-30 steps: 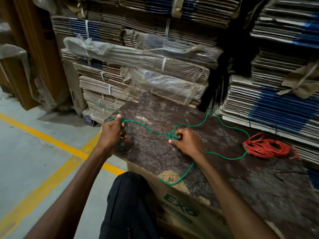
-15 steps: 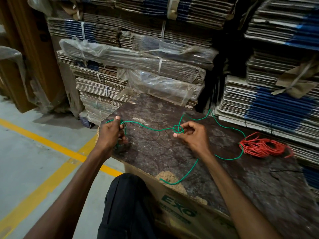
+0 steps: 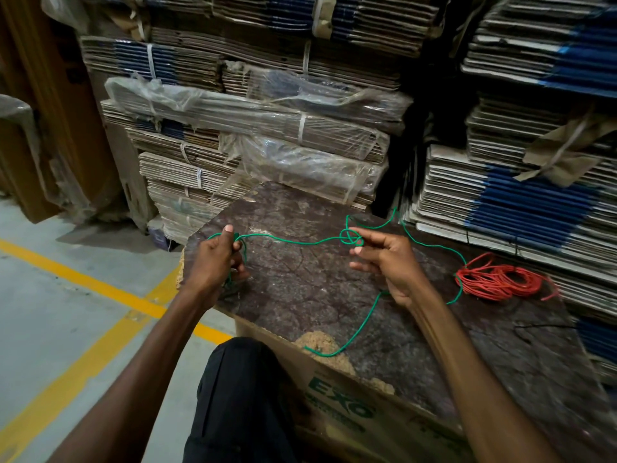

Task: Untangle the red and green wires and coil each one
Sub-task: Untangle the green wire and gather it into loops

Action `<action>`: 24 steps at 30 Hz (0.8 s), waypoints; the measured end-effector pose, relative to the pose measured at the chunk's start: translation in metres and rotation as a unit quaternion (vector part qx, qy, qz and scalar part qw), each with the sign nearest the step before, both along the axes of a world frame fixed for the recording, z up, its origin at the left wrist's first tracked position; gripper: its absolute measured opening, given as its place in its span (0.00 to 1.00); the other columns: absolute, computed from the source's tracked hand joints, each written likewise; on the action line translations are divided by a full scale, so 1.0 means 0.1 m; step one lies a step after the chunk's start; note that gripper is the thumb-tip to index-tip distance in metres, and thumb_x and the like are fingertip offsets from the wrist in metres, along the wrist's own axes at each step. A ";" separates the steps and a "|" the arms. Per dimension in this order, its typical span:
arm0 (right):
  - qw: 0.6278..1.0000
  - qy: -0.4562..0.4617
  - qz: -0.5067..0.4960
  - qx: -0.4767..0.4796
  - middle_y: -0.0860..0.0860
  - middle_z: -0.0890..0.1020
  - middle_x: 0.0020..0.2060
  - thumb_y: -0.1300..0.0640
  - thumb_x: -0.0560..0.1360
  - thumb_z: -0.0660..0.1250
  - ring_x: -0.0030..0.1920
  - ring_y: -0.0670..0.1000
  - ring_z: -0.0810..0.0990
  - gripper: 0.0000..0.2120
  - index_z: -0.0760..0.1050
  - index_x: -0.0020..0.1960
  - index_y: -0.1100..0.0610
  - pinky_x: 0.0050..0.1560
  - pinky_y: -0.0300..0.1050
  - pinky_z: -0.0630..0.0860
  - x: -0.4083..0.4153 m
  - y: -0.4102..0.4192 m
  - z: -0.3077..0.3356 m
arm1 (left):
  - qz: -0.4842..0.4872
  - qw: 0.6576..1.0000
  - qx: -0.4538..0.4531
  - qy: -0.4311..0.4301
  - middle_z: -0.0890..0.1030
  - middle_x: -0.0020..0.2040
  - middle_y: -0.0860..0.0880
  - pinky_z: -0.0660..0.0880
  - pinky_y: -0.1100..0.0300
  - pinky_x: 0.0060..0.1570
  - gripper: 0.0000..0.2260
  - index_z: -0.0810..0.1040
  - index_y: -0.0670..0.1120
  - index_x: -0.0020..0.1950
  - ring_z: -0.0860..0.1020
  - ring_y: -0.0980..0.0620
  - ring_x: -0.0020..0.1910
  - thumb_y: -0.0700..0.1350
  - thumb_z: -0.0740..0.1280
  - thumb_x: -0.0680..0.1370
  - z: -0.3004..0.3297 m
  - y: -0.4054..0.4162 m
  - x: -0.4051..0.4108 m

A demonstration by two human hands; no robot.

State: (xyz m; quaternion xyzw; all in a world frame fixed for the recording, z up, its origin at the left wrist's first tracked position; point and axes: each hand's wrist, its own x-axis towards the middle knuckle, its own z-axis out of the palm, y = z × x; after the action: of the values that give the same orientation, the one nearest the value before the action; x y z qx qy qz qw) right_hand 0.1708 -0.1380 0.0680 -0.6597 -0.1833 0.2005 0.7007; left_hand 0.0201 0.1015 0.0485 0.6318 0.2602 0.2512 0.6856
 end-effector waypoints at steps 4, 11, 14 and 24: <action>0.996 0.065 0.027 0.060 0.53 0.84 0.43 0.72 0.74 0.63 0.43 0.49 0.83 0.16 0.77 0.60 0.65 0.39 0.45 0.82 -0.02 -0.05 0.06 | -0.002 1.000 -0.012 -0.001 0.65 0.26 0.49 0.78 0.54 0.32 0.20 0.69 0.44 0.36 0.69 0.50 0.27 0.55 0.56 0.83 0.02 -0.04 0.01; 0.993 0.078 0.000 0.094 0.53 0.85 0.40 0.72 0.74 0.63 0.41 0.49 0.84 0.13 0.80 0.53 0.60 0.42 0.44 0.83 -0.06 0.02 0.03 | -0.008 1.000 -0.004 -0.002 0.65 0.25 0.50 0.79 0.52 0.35 0.20 0.70 0.44 0.36 0.69 0.50 0.27 0.55 0.56 0.83 0.02 -0.03 -0.01; 0.993 0.072 0.010 0.088 0.54 0.84 0.36 0.71 0.75 0.61 0.40 0.49 0.83 0.14 0.81 0.54 0.60 0.43 0.46 0.83 -0.07 0.02 0.02 | -0.015 1.000 -0.013 -0.006 0.65 0.25 0.50 0.80 0.51 0.34 0.20 0.69 0.44 0.37 0.69 0.51 0.27 0.55 0.56 0.83 0.02 -0.01 -0.02; 0.997 0.025 -0.014 0.072 0.52 0.83 0.38 0.70 0.77 0.61 0.41 0.50 0.84 0.14 0.79 0.59 0.61 0.48 0.43 0.82 -0.11 0.02 -0.07 | -0.014 1.000 -0.018 0.000 0.65 0.25 0.52 0.80 0.50 0.37 0.20 0.69 0.44 0.37 0.69 0.50 0.28 0.55 0.56 0.83 0.01 0.01 -0.03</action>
State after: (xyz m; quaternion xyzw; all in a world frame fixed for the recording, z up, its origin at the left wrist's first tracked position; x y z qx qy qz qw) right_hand 0.1602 -0.1364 0.0610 -0.6046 -0.1704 0.1931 0.7538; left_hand 0.0173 0.1024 0.0498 0.6232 0.2559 0.2373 0.6999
